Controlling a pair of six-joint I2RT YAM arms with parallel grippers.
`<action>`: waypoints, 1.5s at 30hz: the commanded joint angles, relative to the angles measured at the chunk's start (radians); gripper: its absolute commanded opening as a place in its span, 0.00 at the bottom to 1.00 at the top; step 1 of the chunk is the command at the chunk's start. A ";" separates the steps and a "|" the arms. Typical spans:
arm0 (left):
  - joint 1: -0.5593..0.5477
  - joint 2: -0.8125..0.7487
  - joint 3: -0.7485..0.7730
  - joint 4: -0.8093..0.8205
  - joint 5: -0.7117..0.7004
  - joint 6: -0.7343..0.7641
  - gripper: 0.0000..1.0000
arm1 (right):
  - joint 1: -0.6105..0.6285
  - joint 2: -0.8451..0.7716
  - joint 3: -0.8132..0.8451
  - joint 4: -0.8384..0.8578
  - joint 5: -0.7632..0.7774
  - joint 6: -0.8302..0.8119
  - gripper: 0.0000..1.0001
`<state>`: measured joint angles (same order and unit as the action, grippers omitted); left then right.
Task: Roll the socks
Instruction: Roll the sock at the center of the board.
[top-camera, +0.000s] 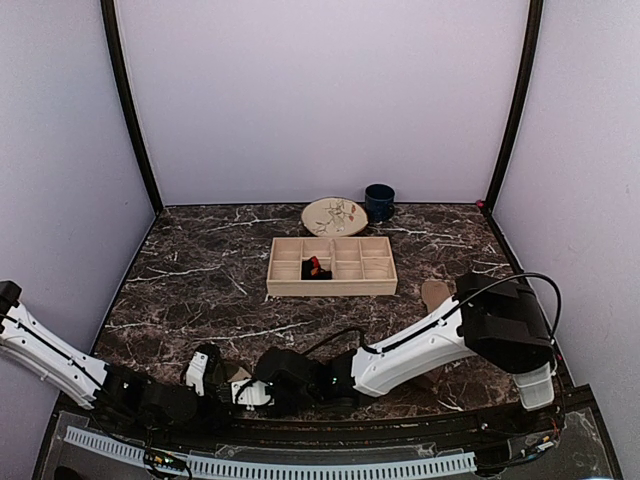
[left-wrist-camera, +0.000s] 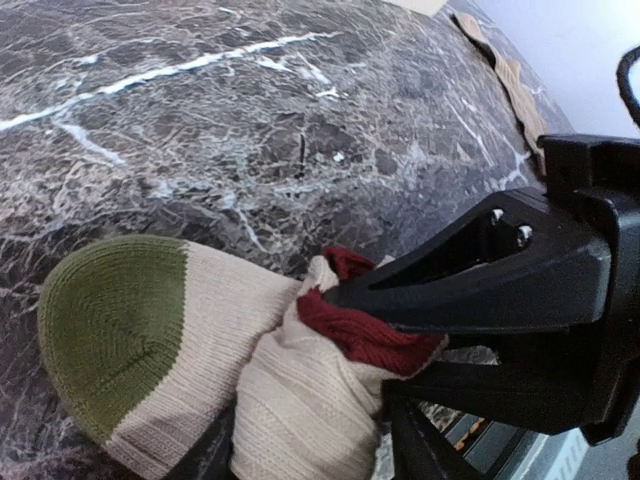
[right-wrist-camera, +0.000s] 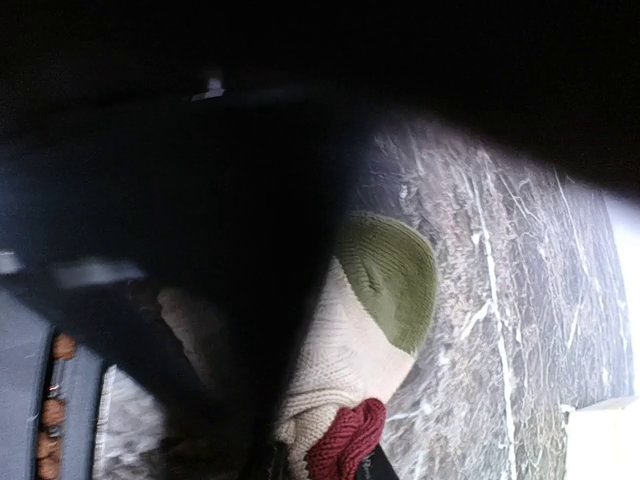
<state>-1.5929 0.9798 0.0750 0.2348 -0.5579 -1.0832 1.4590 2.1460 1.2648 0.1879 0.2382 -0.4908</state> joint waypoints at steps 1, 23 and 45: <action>-0.012 -0.061 -0.003 -0.108 -0.033 -0.019 0.57 | -0.079 0.104 -0.014 -0.211 0.042 0.067 0.14; -0.012 -0.077 0.122 -0.440 -0.299 -0.211 0.66 | -0.099 0.003 -0.088 -0.354 0.024 0.290 0.09; -0.013 -0.036 0.030 -0.125 -0.180 0.071 0.70 | -0.118 0.080 0.231 -0.793 -0.382 0.448 0.10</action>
<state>-1.6020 0.9668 0.1390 0.0315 -0.7826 -1.0897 1.3552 2.1204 1.4700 -0.3313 0.0143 -0.0635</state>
